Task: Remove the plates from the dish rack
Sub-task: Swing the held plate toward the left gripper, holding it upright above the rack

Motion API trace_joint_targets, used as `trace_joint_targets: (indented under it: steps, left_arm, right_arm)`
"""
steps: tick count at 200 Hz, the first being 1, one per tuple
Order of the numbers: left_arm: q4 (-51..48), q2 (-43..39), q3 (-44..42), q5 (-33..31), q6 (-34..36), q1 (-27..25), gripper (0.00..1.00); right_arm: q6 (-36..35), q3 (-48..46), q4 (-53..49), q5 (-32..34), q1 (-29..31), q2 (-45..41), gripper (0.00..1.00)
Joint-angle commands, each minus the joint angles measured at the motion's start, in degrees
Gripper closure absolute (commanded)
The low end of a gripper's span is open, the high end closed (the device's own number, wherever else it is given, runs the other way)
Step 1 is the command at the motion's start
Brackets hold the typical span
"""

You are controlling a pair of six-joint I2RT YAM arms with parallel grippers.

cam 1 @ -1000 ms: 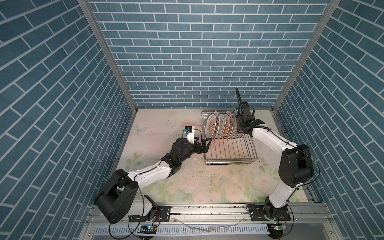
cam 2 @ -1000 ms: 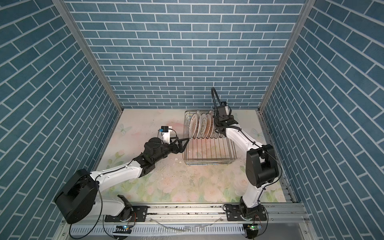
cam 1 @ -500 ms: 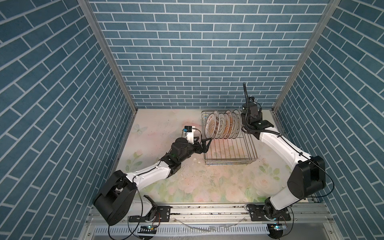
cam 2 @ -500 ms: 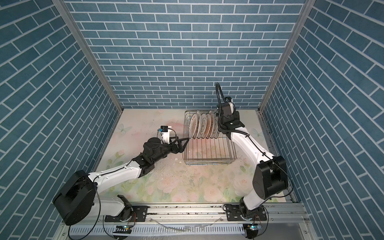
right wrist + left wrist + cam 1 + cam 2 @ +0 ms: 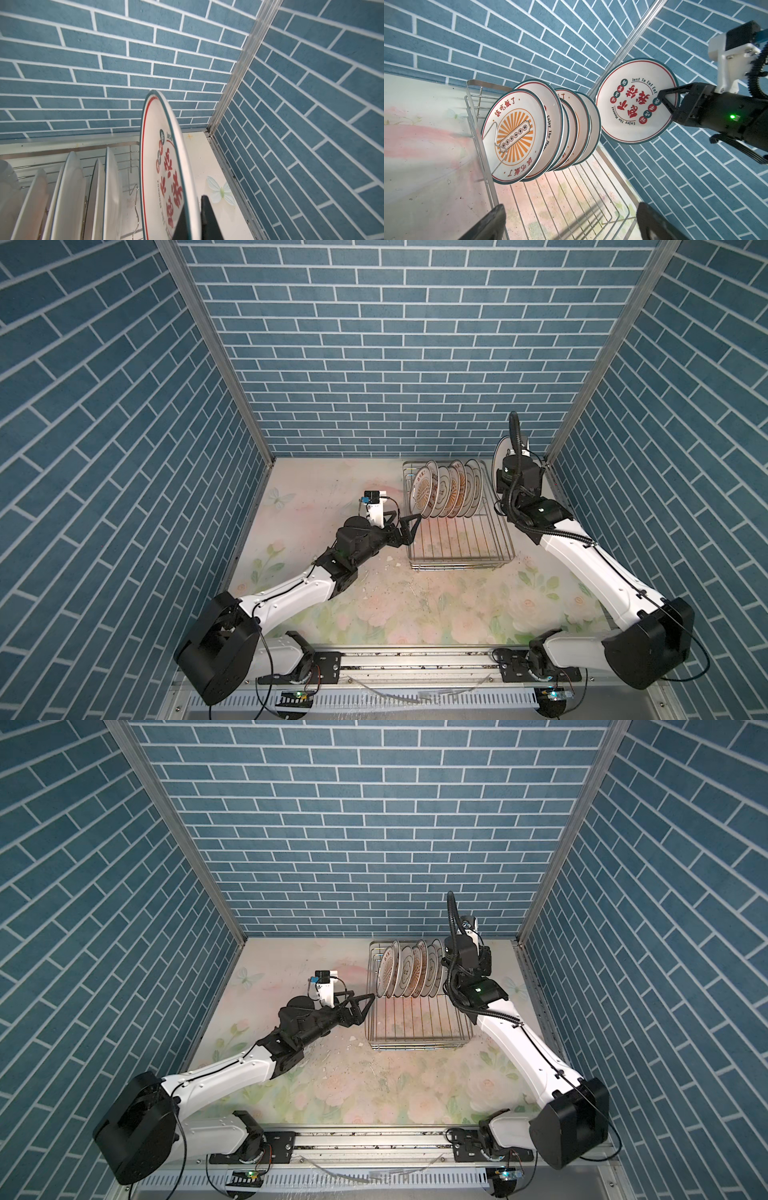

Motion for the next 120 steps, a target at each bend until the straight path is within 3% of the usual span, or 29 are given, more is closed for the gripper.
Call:
trace_joint_targets:
  steps: [1, 38, 120]
  left_arm:
    - [-0.77, -1.8, -0.79, -0.32, -0.04, -0.35, 0.0]
    - [-0.22, -3.65, -1.61, 0.19, -0.42, -0.39, 0.0]
    - [0.45, -7.87, -3.38, 3.02, 0.67, -0.44, 0.0]
  right_arm:
    - [-1.76, -1.6, 5.41, 2.39, 1.18, -5.02, 1.0]
    - [0.59, -5.37, 5.96, -2.67, 1.63, -12.29, 1.0]
    - [9.93, -10.32, 6.12, -32.81, 0.19, -21.63, 1.0]
